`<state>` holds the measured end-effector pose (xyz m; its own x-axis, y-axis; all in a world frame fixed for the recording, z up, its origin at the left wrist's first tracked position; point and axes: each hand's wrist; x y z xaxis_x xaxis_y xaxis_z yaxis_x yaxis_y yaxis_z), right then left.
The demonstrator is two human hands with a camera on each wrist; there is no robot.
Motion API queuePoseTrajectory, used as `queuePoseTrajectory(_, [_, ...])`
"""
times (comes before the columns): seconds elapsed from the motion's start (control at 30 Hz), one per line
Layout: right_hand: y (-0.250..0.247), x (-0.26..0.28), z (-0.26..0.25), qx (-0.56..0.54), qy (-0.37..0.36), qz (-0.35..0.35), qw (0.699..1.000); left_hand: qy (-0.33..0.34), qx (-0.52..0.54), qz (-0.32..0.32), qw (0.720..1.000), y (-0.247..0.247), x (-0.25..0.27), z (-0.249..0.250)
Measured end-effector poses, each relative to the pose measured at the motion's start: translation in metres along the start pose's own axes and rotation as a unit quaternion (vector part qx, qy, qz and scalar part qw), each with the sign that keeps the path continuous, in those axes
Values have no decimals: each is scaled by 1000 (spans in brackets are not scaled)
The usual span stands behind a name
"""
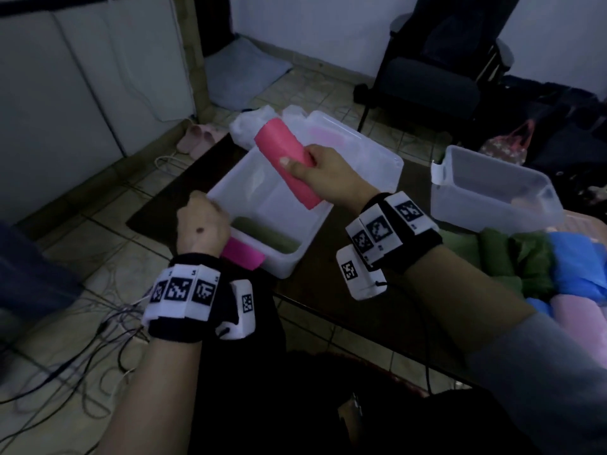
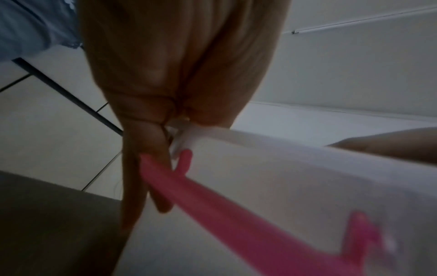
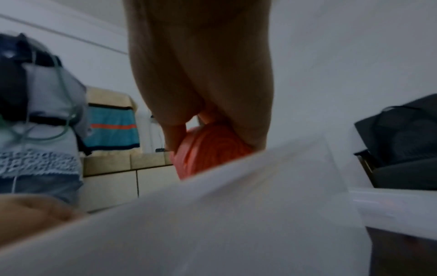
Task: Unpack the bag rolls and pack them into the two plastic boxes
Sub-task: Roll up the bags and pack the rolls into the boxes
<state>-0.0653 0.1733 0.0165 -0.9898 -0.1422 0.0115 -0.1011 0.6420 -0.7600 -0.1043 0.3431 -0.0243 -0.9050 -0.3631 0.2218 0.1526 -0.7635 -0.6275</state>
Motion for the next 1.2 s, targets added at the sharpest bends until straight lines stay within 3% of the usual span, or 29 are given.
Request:
queuePoseTrajectory(0.13, [18,-10,-2,159,-9,-20,987,-6,58,27,998,1,18,-14])
queuePoseTrajectory(0.37, [45,-17,4,274,72,-99,954,35,105,65,992,8,33,-23])
queuePoseTrajectory(0.5, [44,-13,7,253,94,-150,951,56,132,70,987,12,37,-26])
queuePoseTrajectory(0.6, [41,-11,7,235,101,-145,956,59,137,77,986,13,38,-27])
queuePoseTrajectory(0.77, [41,-13,5,262,111,-190,940,61,141,72,985,12,39,-28])
queuePoseTrajectory(0.93, [50,-18,9,231,105,-134,958,70,141,72,985,12,39,-28])
queuePoseTrajectory(1.13, [46,-21,16,229,66,-164,957,83,142,71,984,13,41,-23])
queuePoseTrajectory(1.2, [47,-23,18,234,42,-136,962,81,133,72,985,13,40,-21])
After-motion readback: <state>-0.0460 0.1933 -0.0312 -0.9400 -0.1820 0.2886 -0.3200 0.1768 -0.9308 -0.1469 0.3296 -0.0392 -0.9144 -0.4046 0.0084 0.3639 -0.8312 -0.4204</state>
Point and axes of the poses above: each hand's wrist, its own x-axis away from the middle knuckle, its own y-axis out of the palm, z = x × y, and after that the axes turned 6 degrees about x, right-handed
